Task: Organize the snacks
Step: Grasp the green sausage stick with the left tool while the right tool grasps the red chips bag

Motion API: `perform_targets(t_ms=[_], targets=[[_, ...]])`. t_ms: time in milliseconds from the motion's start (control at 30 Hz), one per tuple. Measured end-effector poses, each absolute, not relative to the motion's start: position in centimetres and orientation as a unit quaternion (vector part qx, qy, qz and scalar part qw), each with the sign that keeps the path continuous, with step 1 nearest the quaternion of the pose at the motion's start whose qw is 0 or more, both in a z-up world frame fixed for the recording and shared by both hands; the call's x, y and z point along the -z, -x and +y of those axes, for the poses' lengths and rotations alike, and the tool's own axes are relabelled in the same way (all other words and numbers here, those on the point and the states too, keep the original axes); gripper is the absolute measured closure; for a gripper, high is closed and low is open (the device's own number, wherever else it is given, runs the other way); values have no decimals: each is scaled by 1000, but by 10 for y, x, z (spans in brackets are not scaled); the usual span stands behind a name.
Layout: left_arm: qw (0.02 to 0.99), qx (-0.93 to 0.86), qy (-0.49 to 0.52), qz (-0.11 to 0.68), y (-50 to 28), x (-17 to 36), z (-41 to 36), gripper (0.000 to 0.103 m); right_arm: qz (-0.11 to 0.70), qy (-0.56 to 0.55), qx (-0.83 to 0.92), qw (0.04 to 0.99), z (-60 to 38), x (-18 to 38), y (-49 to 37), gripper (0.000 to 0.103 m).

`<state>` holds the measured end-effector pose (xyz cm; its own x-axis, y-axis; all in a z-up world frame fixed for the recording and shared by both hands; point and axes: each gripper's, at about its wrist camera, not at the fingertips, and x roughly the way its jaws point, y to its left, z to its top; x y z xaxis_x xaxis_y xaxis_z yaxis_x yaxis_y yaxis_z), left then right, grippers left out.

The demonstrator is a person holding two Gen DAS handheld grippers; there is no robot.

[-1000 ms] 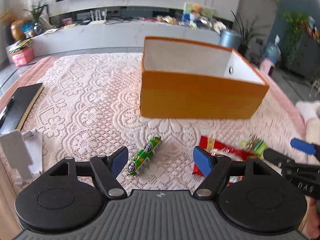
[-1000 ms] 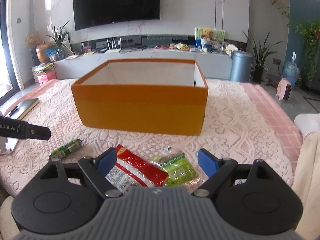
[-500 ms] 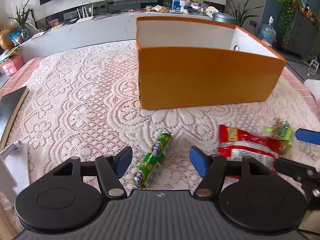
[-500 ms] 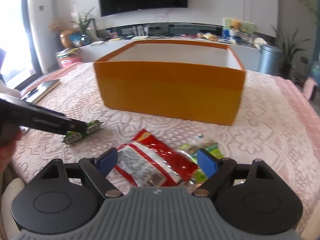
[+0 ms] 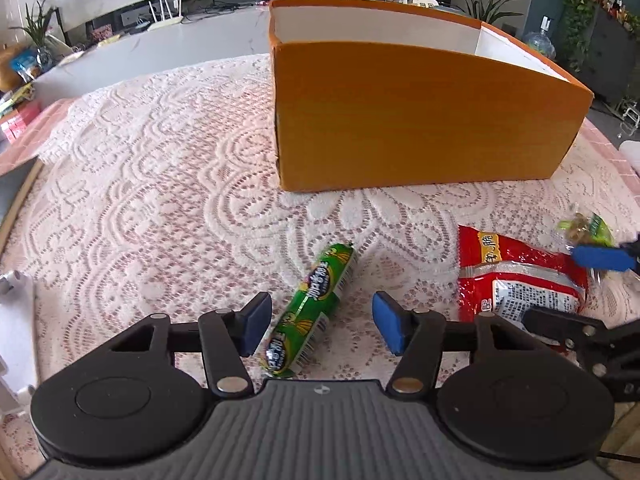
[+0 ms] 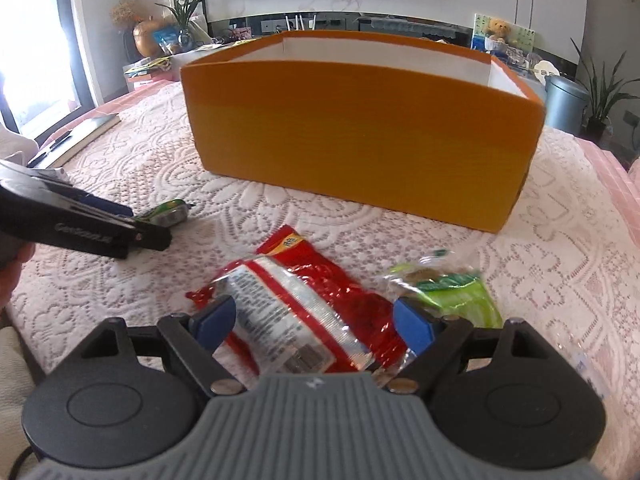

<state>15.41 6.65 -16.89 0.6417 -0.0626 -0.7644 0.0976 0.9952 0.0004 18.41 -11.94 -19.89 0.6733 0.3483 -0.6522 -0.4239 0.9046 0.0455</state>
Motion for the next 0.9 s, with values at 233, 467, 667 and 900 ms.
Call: perform_targets(t_ms=[233, 467, 667, 900], targets=[[906, 44, -36, 419, -153, 173, 63, 36, 320, 97, -234, 913, -107, 209, -194, 7], [907, 43, -37, 417, -153, 174, 64, 47, 320, 113, -237, 910, -101, 213, -190, 16], [908, 38, -23, 417, -152, 173, 65, 58, 331, 98, -244, 906, -102, 212, -188, 24], [909, 34, -5, 416, -149, 169, 68, 73, 333, 89, -234, 909, -99, 210, -180, 28]])
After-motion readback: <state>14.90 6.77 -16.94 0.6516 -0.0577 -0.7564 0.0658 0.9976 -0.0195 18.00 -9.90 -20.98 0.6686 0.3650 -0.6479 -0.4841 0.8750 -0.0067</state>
